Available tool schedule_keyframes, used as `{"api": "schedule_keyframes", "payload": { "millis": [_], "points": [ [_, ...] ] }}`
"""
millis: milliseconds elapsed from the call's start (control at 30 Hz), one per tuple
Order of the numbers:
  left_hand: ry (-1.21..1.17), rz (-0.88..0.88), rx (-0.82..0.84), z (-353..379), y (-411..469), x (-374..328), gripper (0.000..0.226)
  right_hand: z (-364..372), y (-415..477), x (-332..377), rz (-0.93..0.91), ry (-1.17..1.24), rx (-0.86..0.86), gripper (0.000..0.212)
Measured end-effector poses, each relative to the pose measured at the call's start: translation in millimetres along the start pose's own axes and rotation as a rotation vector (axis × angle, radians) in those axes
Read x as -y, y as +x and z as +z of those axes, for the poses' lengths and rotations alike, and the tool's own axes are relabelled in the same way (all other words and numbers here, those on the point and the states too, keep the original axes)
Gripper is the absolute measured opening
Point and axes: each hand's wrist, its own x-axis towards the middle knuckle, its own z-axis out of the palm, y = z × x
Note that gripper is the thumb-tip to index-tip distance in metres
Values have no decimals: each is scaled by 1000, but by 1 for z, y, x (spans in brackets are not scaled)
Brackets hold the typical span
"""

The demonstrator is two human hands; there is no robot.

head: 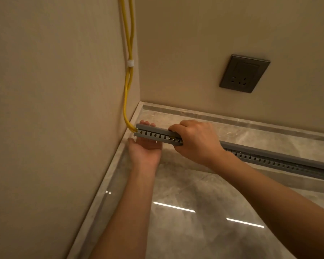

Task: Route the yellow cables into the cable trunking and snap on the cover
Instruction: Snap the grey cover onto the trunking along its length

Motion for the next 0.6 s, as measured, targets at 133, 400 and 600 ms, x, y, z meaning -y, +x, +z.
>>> {"api": "schedule_keyframes", "payload": {
  "millis": [133, 400, 600],
  "points": [
    [-77, -41, -74, 21, 5, 10, 42, -1, -1, 2, 8, 17, 3, 23],
    [-21, -35, -72, 26, 8, 8, 39, -5, 1, 1, 30, 39, 20, 14],
    [61, -20, -93, 26, 11, 8, 40, -3, -1, 4, 70, 59, 32, 14]
  ]
}}
